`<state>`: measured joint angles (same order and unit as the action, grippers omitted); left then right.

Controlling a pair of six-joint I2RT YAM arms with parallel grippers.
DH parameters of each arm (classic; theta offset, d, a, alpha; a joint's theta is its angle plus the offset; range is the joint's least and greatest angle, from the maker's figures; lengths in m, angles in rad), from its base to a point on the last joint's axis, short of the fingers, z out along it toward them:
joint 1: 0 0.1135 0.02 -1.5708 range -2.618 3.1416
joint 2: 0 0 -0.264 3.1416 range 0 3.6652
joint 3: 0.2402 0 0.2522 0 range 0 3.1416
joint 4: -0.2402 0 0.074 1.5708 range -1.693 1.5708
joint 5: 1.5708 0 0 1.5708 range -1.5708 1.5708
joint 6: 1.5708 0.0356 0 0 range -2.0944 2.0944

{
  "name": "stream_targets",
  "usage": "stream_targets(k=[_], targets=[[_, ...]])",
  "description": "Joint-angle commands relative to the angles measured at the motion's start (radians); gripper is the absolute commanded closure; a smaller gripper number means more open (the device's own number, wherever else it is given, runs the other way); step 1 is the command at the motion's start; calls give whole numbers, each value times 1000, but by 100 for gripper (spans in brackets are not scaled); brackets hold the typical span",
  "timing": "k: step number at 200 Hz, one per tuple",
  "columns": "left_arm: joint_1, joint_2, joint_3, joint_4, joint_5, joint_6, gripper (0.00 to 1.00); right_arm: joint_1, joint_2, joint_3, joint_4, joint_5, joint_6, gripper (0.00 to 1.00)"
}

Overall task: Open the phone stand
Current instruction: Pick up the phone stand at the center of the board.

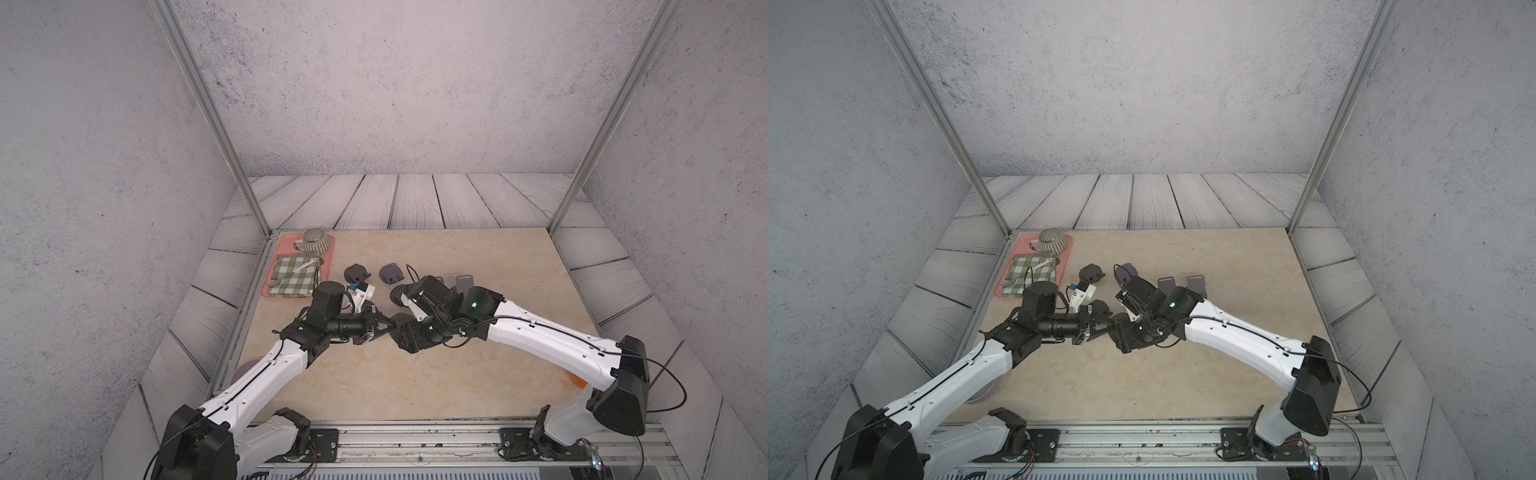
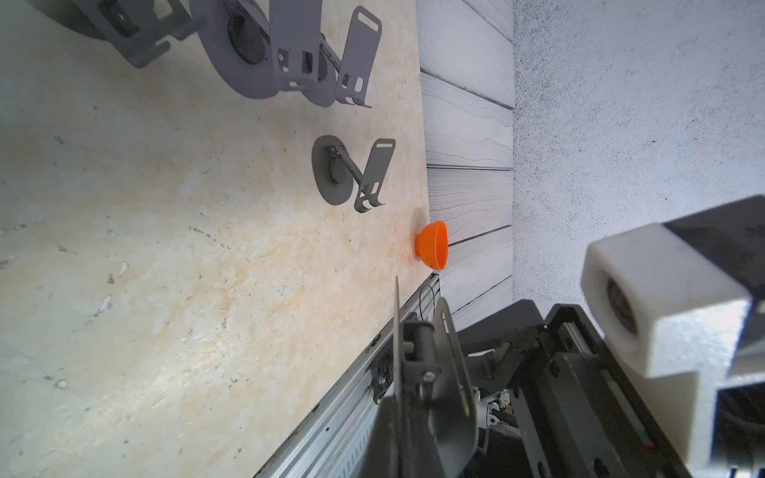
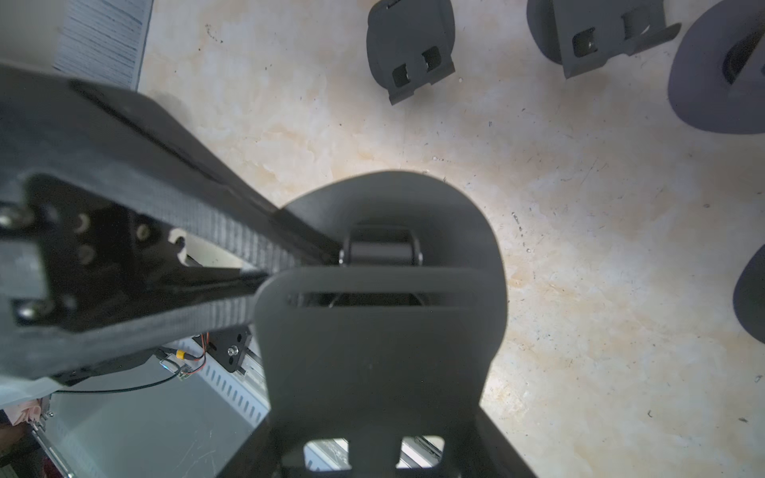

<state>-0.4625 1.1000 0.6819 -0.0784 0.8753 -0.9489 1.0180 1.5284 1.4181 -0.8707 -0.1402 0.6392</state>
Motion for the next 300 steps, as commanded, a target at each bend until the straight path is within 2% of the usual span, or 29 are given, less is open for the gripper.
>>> stream_targets(k=[1,22,40,89,129,155,233,241,247,258,265,300], targets=[[-2,-8,20,-140,-46,94,100,10,-11,48,24,-15,-28,46],[-3,-17,64,-318,-136,236,100,10,-13,51,-4,-12,-40,46],[-3,-19,76,-401,-206,326,100,10,-16,56,-31,-14,-53,46],[-7,-60,51,-459,-370,442,100,8,-9,68,-99,-63,-77,46],[-27,-121,51,-476,-531,478,100,8,-6,86,-156,-84,-101,46],[-33,-144,56,-488,-587,488,100,8,-1,113,-195,-88,-122,46],[-63,-153,61,-506,-623,486,100,8,21,169,-242,-115,-150,45],[-64,-156,64,-509,-616,484,100,8,24,169,-236,-120,-150,43],[-64,-159,66,-509,-607,482,100,8,26,167,-228,-126,-149,37],[-64,-164,70,-506,-584,476,100,8,28,164,-217,-135,-148,12],[-64,-165,70,-498,-563,471,100,8,25,161,-208,-132,-145,1],[-63,-183,62,-472,-484,443,100,7,22,160,-170,-116,-144,1]])
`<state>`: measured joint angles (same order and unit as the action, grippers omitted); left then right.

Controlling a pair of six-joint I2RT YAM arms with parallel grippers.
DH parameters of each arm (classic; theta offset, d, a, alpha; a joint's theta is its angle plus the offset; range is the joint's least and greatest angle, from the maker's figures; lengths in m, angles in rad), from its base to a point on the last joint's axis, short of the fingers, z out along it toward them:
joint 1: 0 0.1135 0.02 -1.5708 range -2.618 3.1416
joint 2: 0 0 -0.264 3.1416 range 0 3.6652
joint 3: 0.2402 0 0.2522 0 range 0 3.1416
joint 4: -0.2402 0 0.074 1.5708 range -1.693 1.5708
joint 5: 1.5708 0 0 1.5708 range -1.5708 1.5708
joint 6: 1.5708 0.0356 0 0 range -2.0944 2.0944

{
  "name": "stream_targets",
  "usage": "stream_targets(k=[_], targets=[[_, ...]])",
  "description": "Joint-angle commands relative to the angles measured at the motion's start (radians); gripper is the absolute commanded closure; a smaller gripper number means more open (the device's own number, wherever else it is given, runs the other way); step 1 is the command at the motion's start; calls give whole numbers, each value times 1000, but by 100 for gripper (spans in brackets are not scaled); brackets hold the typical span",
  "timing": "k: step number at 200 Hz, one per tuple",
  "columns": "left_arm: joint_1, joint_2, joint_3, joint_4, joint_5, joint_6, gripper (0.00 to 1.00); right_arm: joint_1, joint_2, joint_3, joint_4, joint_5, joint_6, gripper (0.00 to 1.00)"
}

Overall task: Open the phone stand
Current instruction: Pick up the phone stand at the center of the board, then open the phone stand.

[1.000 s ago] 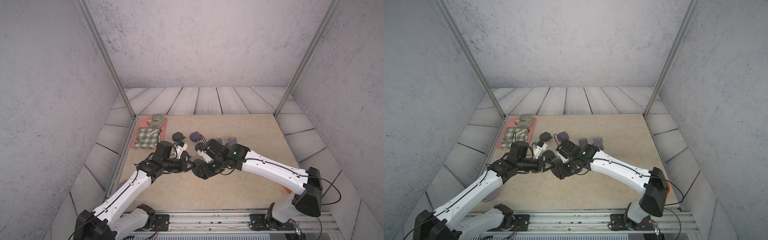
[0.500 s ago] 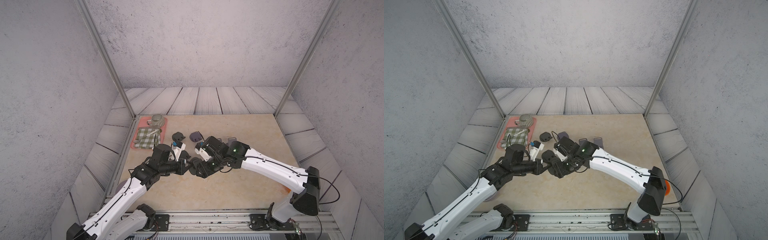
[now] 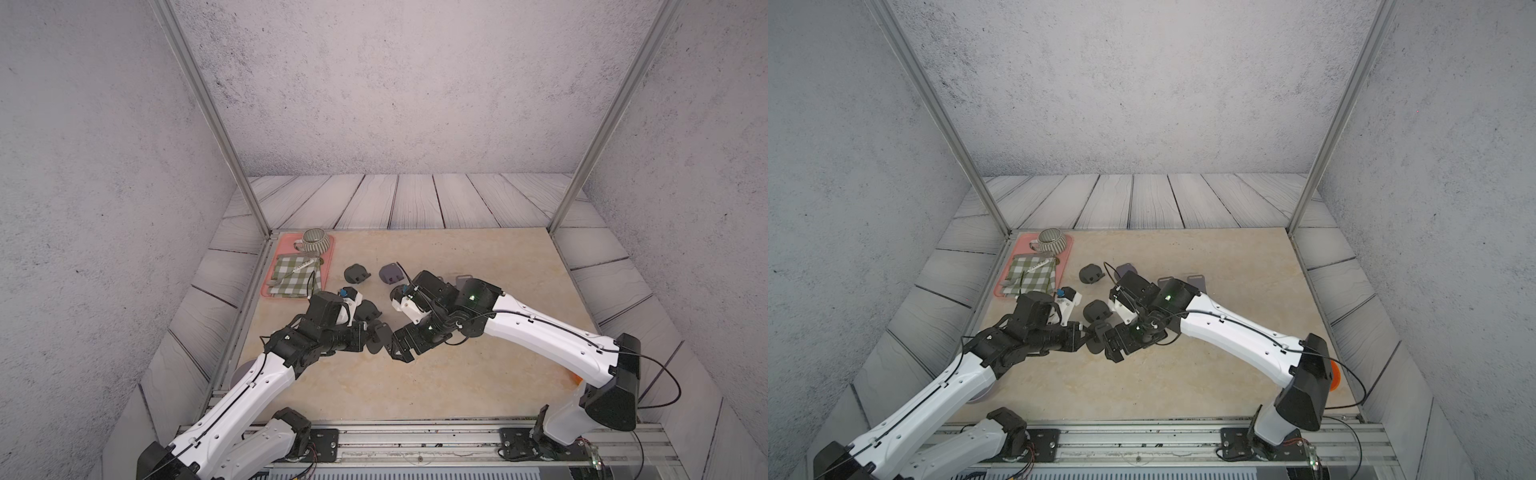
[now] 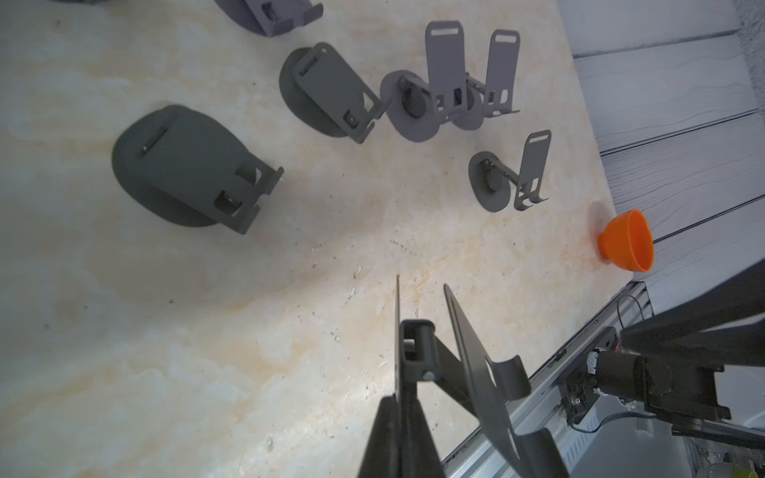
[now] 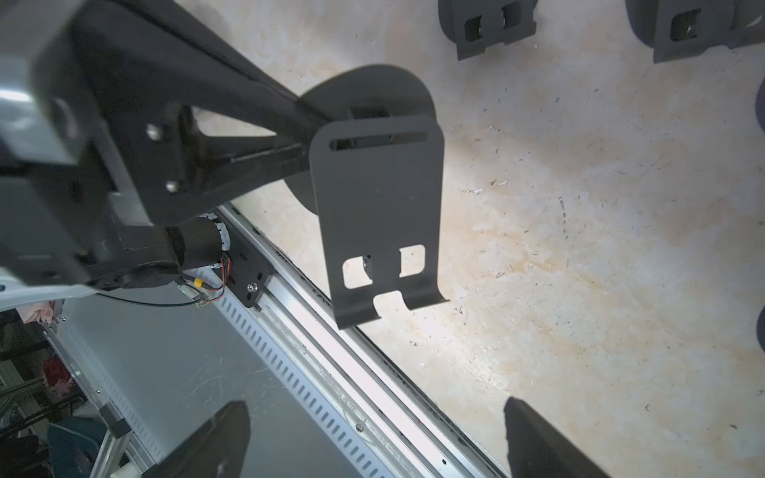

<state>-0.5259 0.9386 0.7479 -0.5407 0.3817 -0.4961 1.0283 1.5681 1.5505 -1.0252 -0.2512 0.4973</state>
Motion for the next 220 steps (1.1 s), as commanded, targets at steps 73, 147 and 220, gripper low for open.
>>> stream_targets(k=[73,147,220], targets=[[0,-73,-61,61,160,-68,100,-4,56,46,68,-13,11,1],[0,-95,-45,41,162,-88,100,-5,136,89,101,9,25,1],[0,-114,-32,33,154,-91,100,-8,179,103,165,-87,44,7]])
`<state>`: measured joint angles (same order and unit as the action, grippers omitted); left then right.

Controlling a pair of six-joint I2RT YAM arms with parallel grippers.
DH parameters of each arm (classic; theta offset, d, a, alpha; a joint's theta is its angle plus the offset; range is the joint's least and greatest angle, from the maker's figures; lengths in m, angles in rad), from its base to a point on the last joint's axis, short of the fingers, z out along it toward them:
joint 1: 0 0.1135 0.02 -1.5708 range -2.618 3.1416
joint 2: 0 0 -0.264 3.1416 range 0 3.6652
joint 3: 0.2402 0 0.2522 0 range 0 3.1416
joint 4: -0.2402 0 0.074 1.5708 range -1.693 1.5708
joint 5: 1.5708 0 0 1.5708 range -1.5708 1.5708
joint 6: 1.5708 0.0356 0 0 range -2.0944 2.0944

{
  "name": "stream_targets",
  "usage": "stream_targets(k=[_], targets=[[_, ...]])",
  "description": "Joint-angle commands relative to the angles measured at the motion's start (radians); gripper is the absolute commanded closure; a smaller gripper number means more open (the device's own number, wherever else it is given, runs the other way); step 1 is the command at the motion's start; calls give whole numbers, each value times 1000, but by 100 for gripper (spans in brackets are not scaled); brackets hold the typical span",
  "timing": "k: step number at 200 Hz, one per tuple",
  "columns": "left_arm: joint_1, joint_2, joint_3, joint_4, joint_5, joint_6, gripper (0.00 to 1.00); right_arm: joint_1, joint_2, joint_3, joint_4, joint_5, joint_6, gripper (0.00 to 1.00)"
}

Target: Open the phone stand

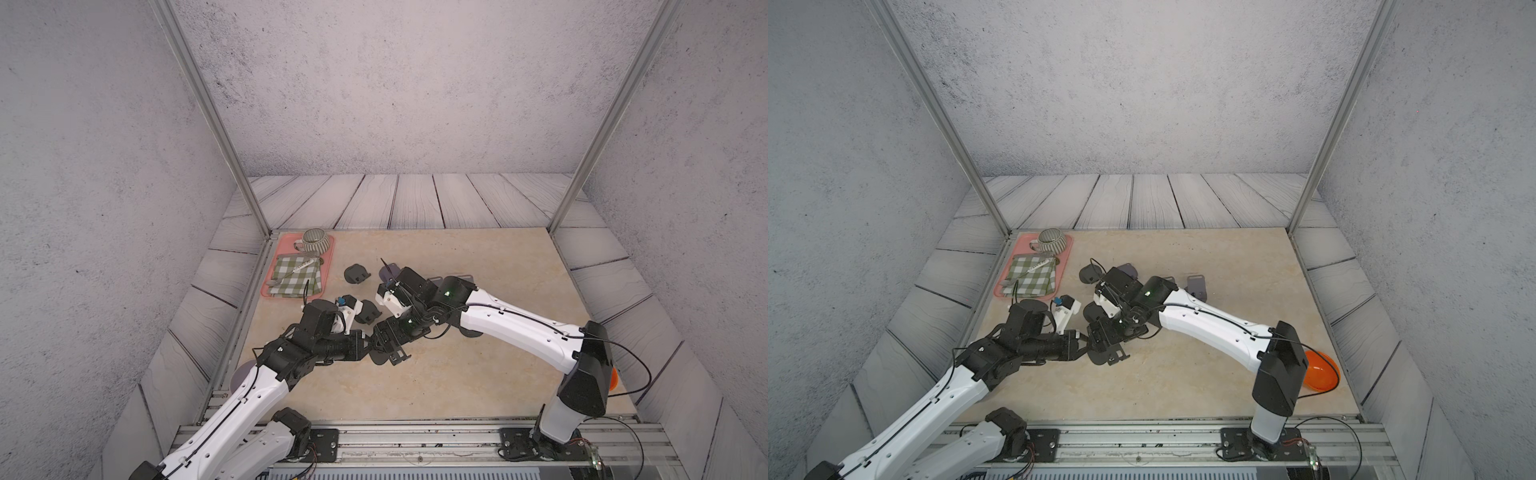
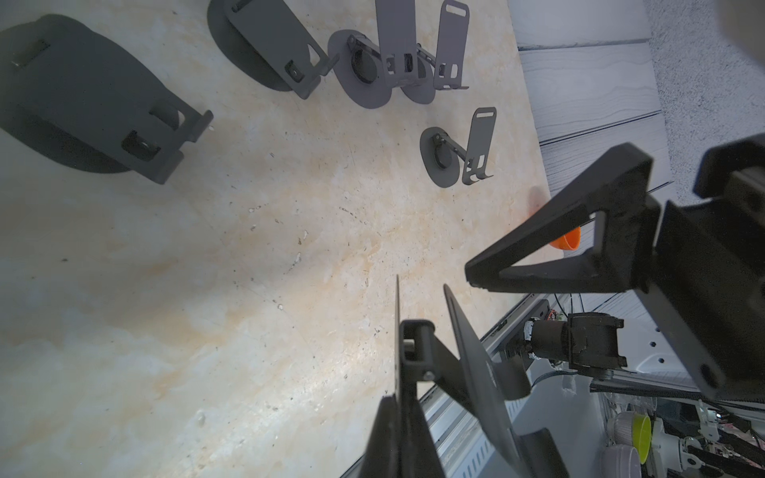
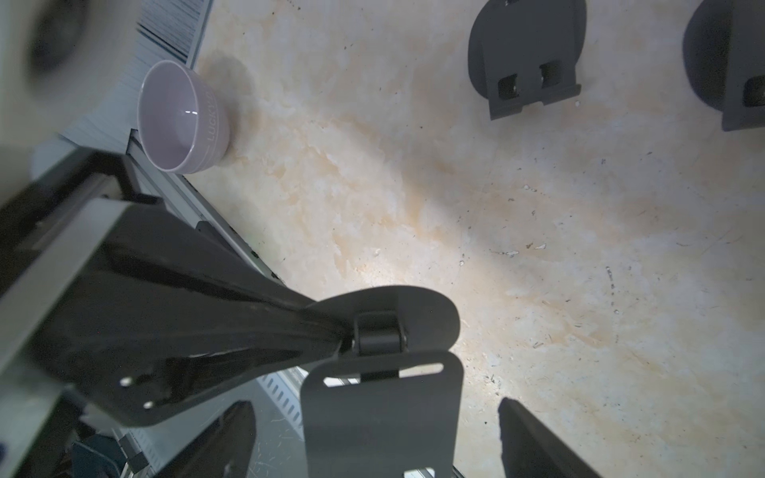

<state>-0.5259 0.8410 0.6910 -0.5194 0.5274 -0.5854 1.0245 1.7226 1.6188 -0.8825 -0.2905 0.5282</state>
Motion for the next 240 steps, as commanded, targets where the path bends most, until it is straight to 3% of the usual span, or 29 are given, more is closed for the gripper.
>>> stream_targets(k=[1,36,107,156,240], targets=[[0,-17,25,11,9,-2,100,-4,24,35,23,-49,13,7],[0,-18,30,11,10,4,100,-6,30,35,48,-68,23,12],[0,-24,24,39,-2,0,100,-10,44,44,34,-61,27,43],[1,9,24,27,-46,-37,100,-11,48,109,-37,4,4,47],[30,103,-10,88,-49,-203,100,-10,-29,167,-120,194,-27,48]])
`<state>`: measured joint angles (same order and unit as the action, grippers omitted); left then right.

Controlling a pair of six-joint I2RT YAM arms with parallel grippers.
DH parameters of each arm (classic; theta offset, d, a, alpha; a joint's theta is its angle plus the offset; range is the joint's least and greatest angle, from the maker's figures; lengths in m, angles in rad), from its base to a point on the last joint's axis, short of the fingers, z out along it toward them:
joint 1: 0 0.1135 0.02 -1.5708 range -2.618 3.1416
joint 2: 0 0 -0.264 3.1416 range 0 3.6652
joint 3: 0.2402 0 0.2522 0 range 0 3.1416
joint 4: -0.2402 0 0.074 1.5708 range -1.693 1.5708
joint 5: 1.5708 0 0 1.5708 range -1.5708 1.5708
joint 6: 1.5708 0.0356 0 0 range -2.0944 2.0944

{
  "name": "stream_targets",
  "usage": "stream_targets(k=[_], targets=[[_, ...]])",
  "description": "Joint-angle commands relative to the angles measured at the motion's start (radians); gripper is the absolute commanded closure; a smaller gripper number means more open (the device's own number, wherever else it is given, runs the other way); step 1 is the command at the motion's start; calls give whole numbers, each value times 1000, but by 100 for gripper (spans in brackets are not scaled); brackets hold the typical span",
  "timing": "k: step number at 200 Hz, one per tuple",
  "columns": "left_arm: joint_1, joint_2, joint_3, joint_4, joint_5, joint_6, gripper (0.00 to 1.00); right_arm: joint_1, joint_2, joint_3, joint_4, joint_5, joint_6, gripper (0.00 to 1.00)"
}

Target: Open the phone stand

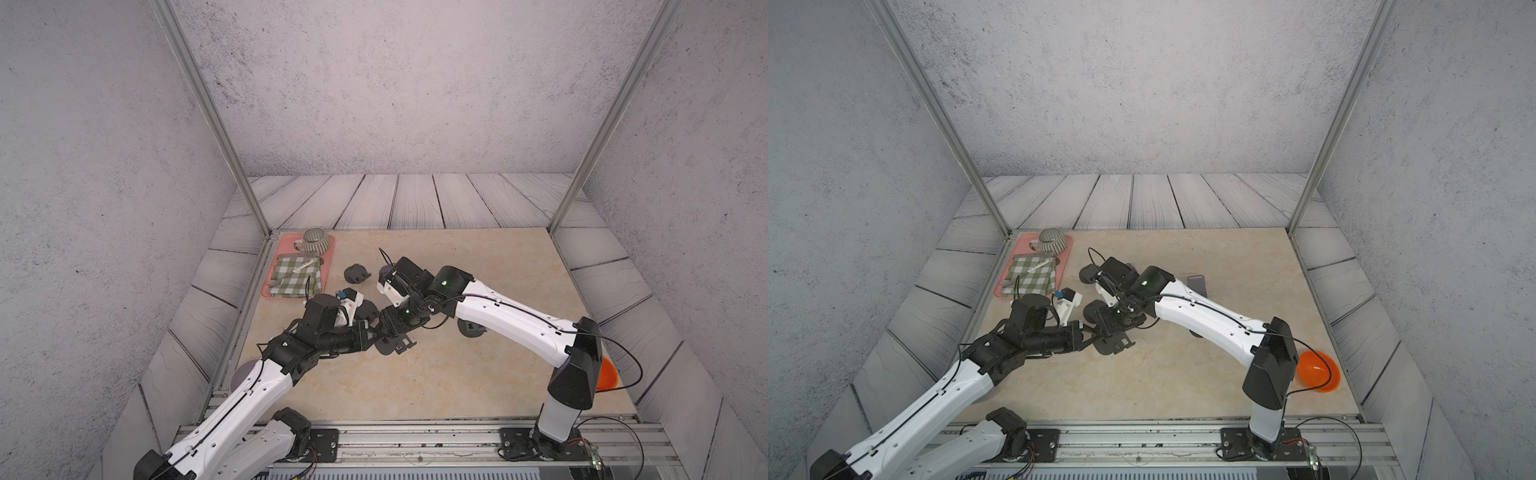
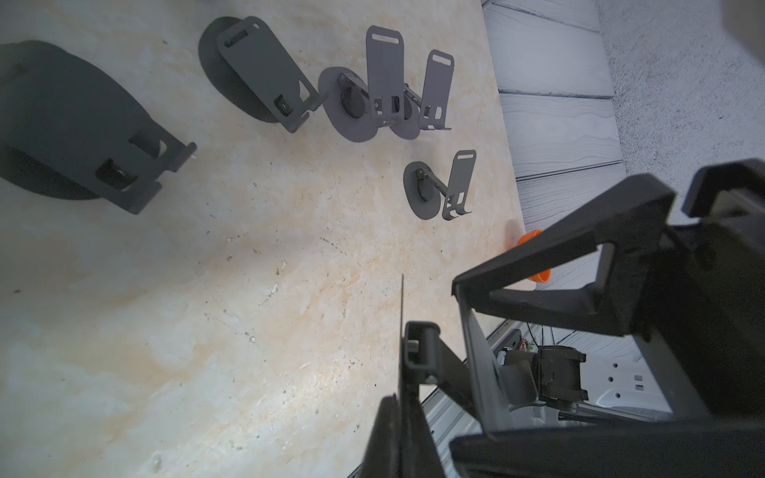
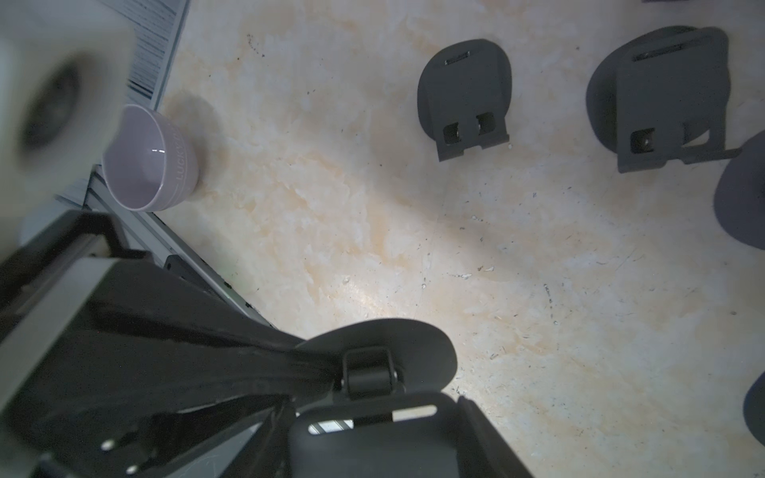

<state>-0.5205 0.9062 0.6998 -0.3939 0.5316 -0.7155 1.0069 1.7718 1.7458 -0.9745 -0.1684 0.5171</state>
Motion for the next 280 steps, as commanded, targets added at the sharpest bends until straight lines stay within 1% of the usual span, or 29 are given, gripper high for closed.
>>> stream_targets(k=[1,44,76,131,190,224,257,270,273,276,280], targets=[[26,39,-18,-37,-52,-74,100,7,-79,40,-29,75,-16,48],[64,93,-2,-35,-33,-123,100,7,-132,33,-38,167,-17,49],[98,139,3,-54,-15,-148,100,7,-166,34,-47,216,-19,49],[126,216,5,-53,9,-185,100,7,-235,22,-56,288,-24,49],[155,320,6,-5,74,-209,100,7,-295,12,-88,312,-19,49],[157,345,25,3,74,-208,100,7,-320,-26,-80,314,-13,49],[157,345,26,24,86,-214,100,7,-313,-31,-74,310,-14,49],[157,337,25,27,90,-212,100,7,-308,-32,-69,308,-16,47],[157,334,26,31,91,-211,100,7,-307,-32,-67,306,-16,45],[157,331,26,31,92,-209,100,7,-305,-30,-67,306,-17,40],[157,328,27,32,95,-207,100,7,-301,-31,-66,305,-17,29]])
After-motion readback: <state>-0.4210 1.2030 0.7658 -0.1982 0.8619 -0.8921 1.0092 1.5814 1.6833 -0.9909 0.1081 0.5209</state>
